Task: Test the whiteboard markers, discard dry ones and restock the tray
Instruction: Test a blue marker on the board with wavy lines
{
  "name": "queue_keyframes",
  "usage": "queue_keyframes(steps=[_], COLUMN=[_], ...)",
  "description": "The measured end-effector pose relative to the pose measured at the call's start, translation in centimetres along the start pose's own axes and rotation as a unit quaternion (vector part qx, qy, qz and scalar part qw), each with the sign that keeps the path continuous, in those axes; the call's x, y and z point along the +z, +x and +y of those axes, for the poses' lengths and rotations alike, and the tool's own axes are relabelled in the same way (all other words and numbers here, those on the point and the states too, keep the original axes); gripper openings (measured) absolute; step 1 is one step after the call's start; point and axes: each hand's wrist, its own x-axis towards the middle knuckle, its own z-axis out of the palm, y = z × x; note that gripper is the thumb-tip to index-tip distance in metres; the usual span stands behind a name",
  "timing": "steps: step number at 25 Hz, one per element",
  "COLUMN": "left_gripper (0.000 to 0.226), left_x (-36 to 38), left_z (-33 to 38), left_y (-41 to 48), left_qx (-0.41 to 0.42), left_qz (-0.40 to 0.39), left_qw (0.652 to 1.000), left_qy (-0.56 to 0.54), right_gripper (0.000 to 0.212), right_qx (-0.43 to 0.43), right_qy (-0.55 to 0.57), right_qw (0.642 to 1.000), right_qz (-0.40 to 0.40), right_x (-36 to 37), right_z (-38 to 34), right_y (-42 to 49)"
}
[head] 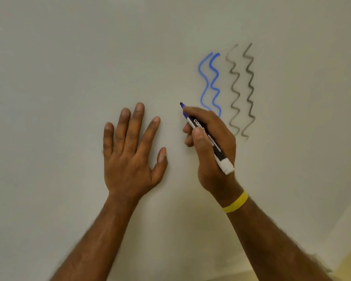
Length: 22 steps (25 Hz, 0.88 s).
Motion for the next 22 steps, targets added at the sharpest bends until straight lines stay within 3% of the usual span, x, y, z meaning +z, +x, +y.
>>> queue_keyframes(steps=[4,8,22], left_gripper=[0.064,0.063,0.058], left_x=[0.1,0.3,0.4], left_z=[0.0,-0.1,0.0], left_y=[-0.1,-0.1,-0.3], left_qx=[0.001,0.006,-0.001], left_qz=[0.005,0.012,0.021], left_qw=[1.0,1.0,1.0], left_qy=[-0.004,-0.004,-0.008], right_gripper=[0.04,0.04,0.038], right_qx=[-0.034,-0.069,-0.006], right_qy=[-0.085,-0.148,-0.183], right_qw=[0.995,0.987,0.983], right_qz=[0.036,0.005,-0.023], right_x=[0.6,0.2,-2.9], right_z=[0.1,0.5,3.2], right_y=[3.3,2.5,-6.7])
